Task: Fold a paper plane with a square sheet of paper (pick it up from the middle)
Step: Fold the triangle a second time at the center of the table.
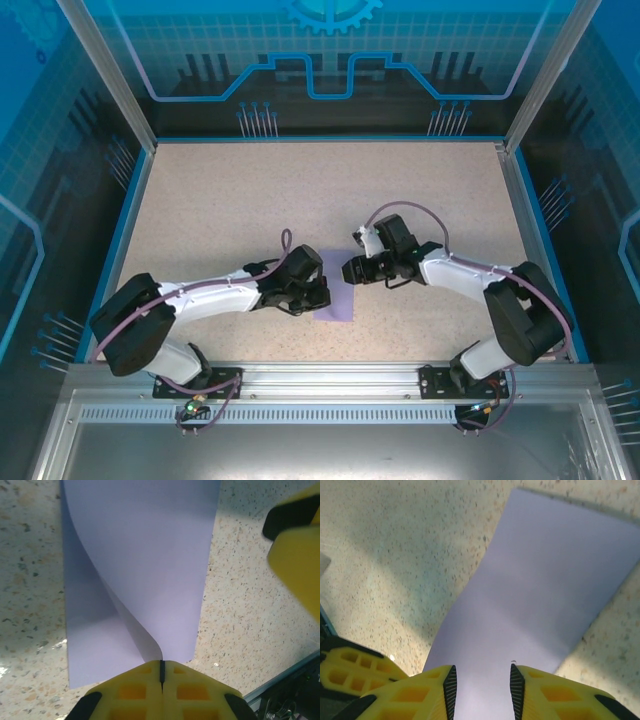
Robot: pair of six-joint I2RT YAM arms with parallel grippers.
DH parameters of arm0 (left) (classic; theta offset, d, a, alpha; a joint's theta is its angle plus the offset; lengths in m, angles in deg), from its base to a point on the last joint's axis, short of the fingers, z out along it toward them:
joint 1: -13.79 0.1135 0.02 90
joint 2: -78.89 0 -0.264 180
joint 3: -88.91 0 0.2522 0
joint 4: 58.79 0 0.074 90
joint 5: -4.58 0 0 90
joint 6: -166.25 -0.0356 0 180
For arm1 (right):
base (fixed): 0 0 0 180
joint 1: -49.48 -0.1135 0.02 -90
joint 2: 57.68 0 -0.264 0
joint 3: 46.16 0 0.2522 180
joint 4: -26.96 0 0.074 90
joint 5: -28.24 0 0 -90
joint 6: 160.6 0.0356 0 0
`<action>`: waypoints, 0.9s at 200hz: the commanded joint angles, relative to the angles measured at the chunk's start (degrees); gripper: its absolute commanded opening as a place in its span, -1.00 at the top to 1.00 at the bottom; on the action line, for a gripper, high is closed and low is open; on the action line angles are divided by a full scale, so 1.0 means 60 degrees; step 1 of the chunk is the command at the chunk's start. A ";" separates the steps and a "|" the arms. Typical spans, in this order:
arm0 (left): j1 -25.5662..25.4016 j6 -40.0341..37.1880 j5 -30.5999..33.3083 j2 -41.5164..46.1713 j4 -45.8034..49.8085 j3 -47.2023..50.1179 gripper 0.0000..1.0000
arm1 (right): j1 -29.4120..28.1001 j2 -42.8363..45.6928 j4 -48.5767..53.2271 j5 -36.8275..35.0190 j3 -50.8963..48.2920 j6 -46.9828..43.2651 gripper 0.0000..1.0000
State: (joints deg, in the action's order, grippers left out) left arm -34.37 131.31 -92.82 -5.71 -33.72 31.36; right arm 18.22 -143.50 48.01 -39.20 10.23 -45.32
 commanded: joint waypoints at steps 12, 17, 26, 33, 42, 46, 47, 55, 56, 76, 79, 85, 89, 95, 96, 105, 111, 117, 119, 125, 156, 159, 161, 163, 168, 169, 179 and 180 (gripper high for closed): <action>0.0041 -0.0320 -0.0437 -0.0488 0.0086 -0.0448 0.98 | -0.0257 0.0139 0.0045 0.0017 -0.0478 0.0333 0.31; 0.0034 -0.0347 -0.0444 -0.0544 0.0089 -0.0492 0.98 | -0.0288 0.0137 0.0028 -0.0012 -0.0530 0.0343 0.32; 0.0044 -0.0372 -0.0462 -0.0651 0.0079 -0.0562 0.98 | -0.0311 0.0125 0.0004 -0.0040 -0.0608 0.0386 0.34; 0.0043 -0.0388 -0.0479 -0.0726 0.0042 -0.0621 0.98 | -0.0311 0.0110 -0.0021 -0.0030 -0.0692 0.0423 0.37; 0.0043 -0.0395 -0.0530 -0.0845 0.0008 -0.0694 0.97 | -0.0326 0.0103 -0.0104 -0.0004 -0.0796 0.0467 0.38; 0.0040 -0.0402 -0.0544 -0.0897 -0.0008 -0.0725 0.98 | -0.0326 0.0103 -0.0148 0.0003 -0.0835 0.0495 0.39; 0.0034 -0.0403 -0.0549 -0.0906 -0.0016 -0.0734 0.98 | -0.0333 0.0099 -0.0162 0.0003 -0.0850 0.0500 0.39; 0.0044 -0.0418 -0.0570 -0.1004 -0.0057 -0.0804 0.98 | -0.0340 0.0095 -0.0215 0.0003 -0.0919 0.0531 0.41; 0.0036 -0.0418 -0.0577 -0.1018 -0.0063 -0.0810 0.98 | -0.0341 0.0095 -0.0217 0.0003 -0.0929 0.0532 0.41; 0.0043 -0.0476 -0.0635 -0.1270 -0.0100 -0.1044 0.97 | -0.0341 0.0095 -0.0263 -0.0092 -0.1012 0.0548 0.44; 0.0044 -0.0504 -0.0652 -0.1322 -0.0087 -0.1094 0.97 | -0.0339 0.0095 -0.0265 -0.0106 -0.1010 0.0537 0.44; 0.0043 -0.0540 -0.0654 -0.1412 -0.0068 -0.1178 0.97 | -0.0315 0.0095 -0.0274 -0.0136 -0.0998 0.0535 0.45; 0.0044 -0.0560 -0.0670 -0.1472 -0.0056 -0.1236 0.97 | -0.0293 0.0094 -0.0277 -0.0150 -0.1001 0.0526 0.45; 0.0038 -0.0588 -0.0675 -0.1552 -0.0065 -0.1323 0.97 | -0.0251 0.0095 -0.0286 -0.0155 -0.0983 0.0522 0.47; 0.0041 -0.0584 -0.0688 -0.1571 -0.0067 -0.1334 0.97 | -0.0237 0.0095 -0.0289 -0.0156 -0.0983 0.0520 0.47; 0.0044 -0.0630 -0.0728 -0.1706 -0.0072 -0.1439 0.97 | -0.0149 0.0095 -0.0293 -0.0160 -0.0943 0.0516 0.48; 0.0053 -0.0656 -0.0748 -0.1796 -0.0069 -0.1517 0.97 | -0.0072 0.0084 -0.0293 -0.0145 -0.0918 0.0485 0.49; 0.0058 -0.0691 -0.0755 -0.1881 -0.0059 -0.1608 0.97 | 0.0009 0.0080 -0.0292 -0.0122 -0.0895 0.0461 0.50; 0.0051 -0.0706 -0.0751 -0.1907 -0.0055 -0.1637 0.96 | 0.0047 0.0073 -0.0292 -0.0105 -0.0876 0.0449 0.50; 0.0063 -0.0718 -0.0772 -0.1985 -0.0049 -0.1705 0.96 | 0.0137 0.0058 -0.0277 -0.0057 -0.0832 0.0433 0.51; 0.0100 -0.0770 -0.0835 -0.2378 -0.0096 -0.2014 0.95 | 0.0477 -0.0046 -0.0248 0.0188 -0.0649 0.0302 0.54; 0.0113 -0.0770 -0.0851 -0.2424 -0.0107 -0.2038 0.95 | 0.0503 -0.0075 -0.0248 0.0211 -0.0639 0.0303 0.54; 0.0116 -0.0770 -0.0859 -0.2435 -0.0111 -0.2056 0.95 | 0.0515 -0.0087 -0.0255 0.0231 -0.0633 0.0307 0.54; 0.0117 -0.0781 -0.0861 -0.2467 -0.0116 -0.2079 0.95 | 0.0543 -0.0094 -0.0261 0.0243 -0.0631 0.0301 0.54; 0.0130 -0.0792 -0.0850 -0.2525 -0.0116 -0.2124 0.95 | 0.0573 -0.0132 -0.0266 0.0272 -0.0631 0.0277 0.54; 0.0131 -0.0788 -0.0849 -0.2540 -0.0107 -0.2137 0.95 | 0.0577 -0.0136 -0.0265 0.0269 -0.0624 0.0281 0.54; 0.0156 -0.0814 -0.0847 -0.2648 -0.0105 -0.2206 0.94 | 0.0618 -0.0194 -0.0262 0.0289 -0.0610 0.0249 0.55; 0.0159 -0.0814 -0.0847 -0.2660 -0.0109 -0.2215 0.94 | 0.0622 -0.0196 -0.0262 0.0293 -0.0613 0.0244 0.55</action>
State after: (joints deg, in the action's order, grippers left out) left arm -34.20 128.12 -96.47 -19.78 -34.31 20.37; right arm 20.95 -143.53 46.67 -39.33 5.16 -42.61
